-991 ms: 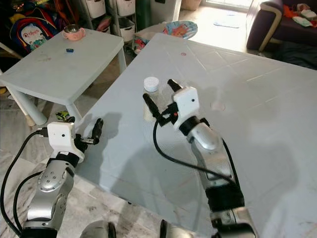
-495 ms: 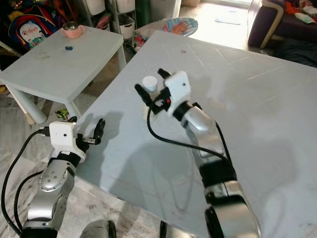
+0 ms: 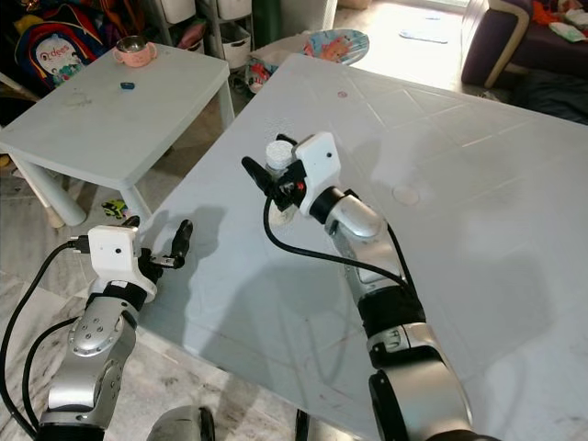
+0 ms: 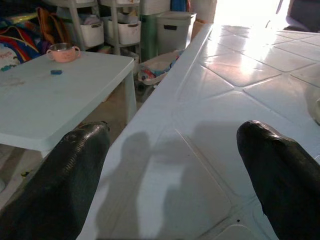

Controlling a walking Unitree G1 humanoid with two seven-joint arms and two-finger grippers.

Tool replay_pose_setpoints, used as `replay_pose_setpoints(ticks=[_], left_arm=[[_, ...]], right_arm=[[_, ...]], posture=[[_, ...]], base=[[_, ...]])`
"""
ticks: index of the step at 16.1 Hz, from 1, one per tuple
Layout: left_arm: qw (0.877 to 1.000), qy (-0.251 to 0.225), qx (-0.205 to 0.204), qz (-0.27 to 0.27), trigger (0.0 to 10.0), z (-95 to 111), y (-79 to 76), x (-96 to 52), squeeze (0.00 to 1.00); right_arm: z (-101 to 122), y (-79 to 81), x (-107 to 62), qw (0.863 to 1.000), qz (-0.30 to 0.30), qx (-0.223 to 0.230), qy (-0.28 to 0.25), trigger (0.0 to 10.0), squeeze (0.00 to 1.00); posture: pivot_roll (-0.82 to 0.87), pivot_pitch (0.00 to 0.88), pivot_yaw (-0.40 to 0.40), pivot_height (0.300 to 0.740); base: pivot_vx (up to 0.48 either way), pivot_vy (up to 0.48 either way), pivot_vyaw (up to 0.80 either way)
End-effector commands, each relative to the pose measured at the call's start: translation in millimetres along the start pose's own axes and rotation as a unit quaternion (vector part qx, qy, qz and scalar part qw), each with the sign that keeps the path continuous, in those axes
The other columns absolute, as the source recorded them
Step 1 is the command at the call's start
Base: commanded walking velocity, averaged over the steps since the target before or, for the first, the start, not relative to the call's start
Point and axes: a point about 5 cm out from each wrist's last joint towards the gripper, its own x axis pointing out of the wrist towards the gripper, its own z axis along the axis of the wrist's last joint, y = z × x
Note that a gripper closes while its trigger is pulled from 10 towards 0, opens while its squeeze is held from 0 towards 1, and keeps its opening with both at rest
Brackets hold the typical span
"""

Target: Restocking fridge

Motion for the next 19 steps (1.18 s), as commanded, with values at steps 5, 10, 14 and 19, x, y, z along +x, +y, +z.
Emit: replay_pose_setpoints(ticks=[5,10,14,19], left_arm=[[1.000,0.019,0.010,0.015,10.0,-3.8,0.7,-0.5,0.00],[0.998,0.030,0.012,0.048,10.0,-3.2,3.9,8.6,0.00],[0.999,0.033,0.024,0.035,10.0,-5.2,0.7,5.4,0.00],[0.998,0.037,0.017,0.046,10.0,-8.9,1.8,5.5,0.00]], right_arm=[[-3.6,-2.2,-2.5,1.000,0.002,-0.018,0.022,0.0,0.00],[-5.2,-4.8,-4.7,0.999,-0.008,0.002,0.042,0.0,0.00],[-7.3,15.4,-29.7,0.999,0.029,0.002,0.035,10.0,0.00],[-6.9,22.6,-57.5,0.997,-0.080,0.024,0.005,10.0,0.00]], posture=[[0.05,0.114,-0.023,0.740],[0.04,0.135,-0.014,0.740],[0.05,0.116,-0.010,0.740],[0.05,0.078,-0.028,0.740]], base=[[0.000,0.000,0.00],[0.000,0.000,0.00],[0.000,0.000,0.00],[-0.099,0.000,0.00]])
